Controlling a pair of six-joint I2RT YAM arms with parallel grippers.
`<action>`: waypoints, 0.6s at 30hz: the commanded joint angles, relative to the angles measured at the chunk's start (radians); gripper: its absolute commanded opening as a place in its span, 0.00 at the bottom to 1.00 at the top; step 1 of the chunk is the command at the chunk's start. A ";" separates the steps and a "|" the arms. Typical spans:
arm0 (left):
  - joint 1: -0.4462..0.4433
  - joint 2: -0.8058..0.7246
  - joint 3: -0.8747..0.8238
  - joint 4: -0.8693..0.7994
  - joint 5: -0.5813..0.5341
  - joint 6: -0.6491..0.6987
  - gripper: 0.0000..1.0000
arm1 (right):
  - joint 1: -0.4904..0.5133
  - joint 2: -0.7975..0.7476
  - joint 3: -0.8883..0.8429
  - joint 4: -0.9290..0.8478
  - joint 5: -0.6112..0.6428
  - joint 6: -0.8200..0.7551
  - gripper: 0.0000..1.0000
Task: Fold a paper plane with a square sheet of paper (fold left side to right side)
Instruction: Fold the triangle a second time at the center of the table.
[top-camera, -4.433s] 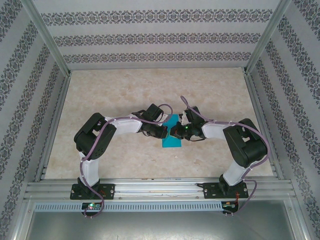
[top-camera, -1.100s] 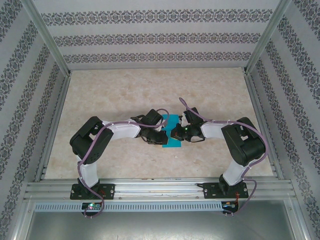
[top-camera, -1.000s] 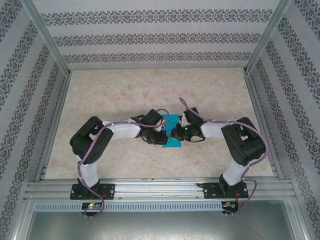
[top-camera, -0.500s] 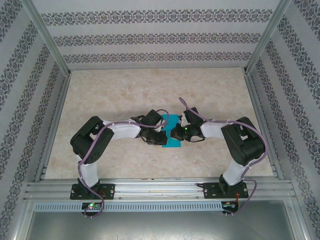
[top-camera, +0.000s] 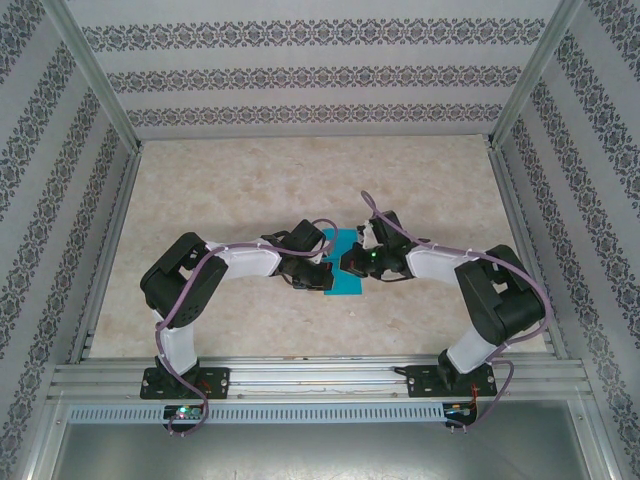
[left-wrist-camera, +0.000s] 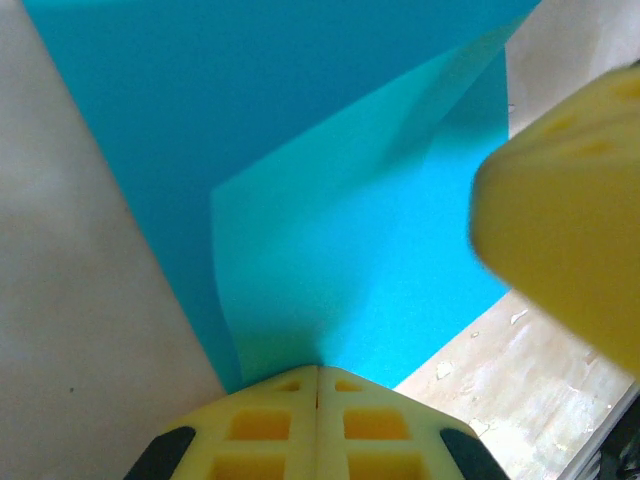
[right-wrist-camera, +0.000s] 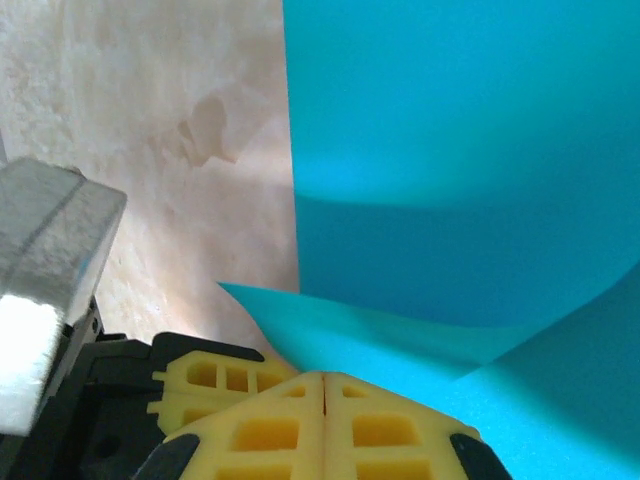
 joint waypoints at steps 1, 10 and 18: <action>0.001 0.031 -0.044 -0.071 -0.053 0.025 0.04 | 0.026 0.004 -0.023 0.035 0.013 0.014 0.00; 0.001 0.037 -0.038 -0.077 -0.055 0.025 0.04 | 0.056 0.068 0.000 0.058 0.018 0.020 0.00; 0.001 0.034 -0.038 -0.089 -0.063 0.022 0.04 | 0.061 0.098 0.003 0.021 0.059 0.005 0.00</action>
